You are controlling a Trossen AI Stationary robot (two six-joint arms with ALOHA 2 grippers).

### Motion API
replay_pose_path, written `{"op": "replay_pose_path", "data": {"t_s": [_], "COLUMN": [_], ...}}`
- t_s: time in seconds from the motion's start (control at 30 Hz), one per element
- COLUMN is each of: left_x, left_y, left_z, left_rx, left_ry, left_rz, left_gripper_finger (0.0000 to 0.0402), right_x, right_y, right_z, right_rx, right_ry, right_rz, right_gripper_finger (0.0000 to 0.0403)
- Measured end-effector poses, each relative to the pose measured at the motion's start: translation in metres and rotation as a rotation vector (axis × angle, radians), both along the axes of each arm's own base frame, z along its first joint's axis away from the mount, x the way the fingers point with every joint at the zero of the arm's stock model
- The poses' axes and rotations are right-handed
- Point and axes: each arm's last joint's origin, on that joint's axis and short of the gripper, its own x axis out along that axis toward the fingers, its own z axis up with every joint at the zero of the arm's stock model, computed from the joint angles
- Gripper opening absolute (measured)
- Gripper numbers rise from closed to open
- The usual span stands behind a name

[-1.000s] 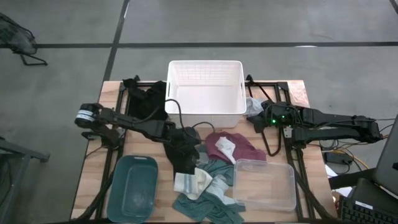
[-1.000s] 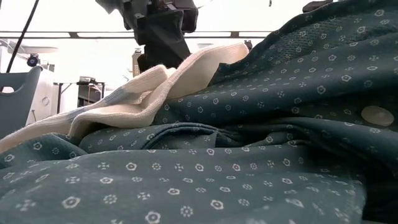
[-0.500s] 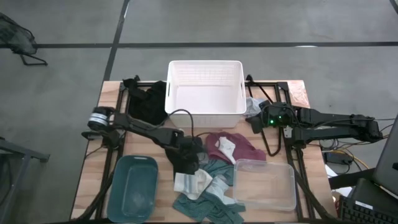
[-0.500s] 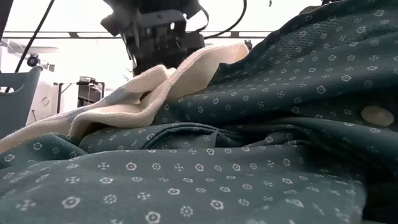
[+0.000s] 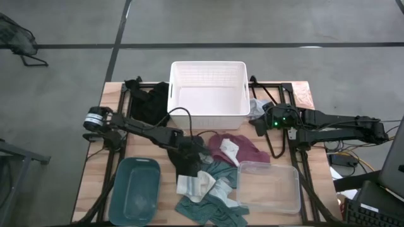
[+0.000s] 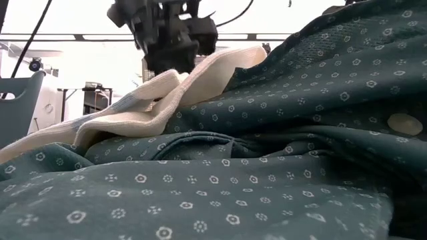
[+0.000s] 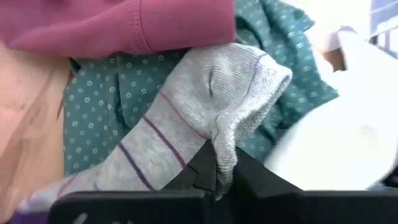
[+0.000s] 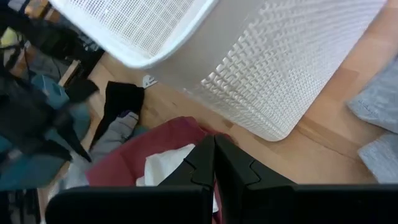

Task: Pick & Place Cloths
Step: Put the gray striped sock into the blue bin

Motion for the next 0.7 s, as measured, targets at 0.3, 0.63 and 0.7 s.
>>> {"op": "replay_pose_path", "data": {"t_s": [0.3,0.63,0.7], "left_x": [-0.042,-0.116,-0.129], "left_y": [0.001,-0.035,-0.043], "left_z": [0.067,0.117,0.122], "left_rx": [-0.199,-0.675,-0.728], "left_ry": [-0.077,0.193,0.253], "left_rz": [0.072,0.059,0.085], "left_gripper_finger": [0.0022,0.002,0.0021], "right_x": [0.002,0.006,0.006], "right_y": [0.005,0.012,0.012], "right_z": [0.002,0.005,0.005], "right_rx": [0.007,-0.1,-0.129], "right_ry": [-0.03,-0.069,-0.064], "right_rz": [0.182,0.433,0.444], "right_gripper_finger": [0.0009,0.0009,0.0008]}}
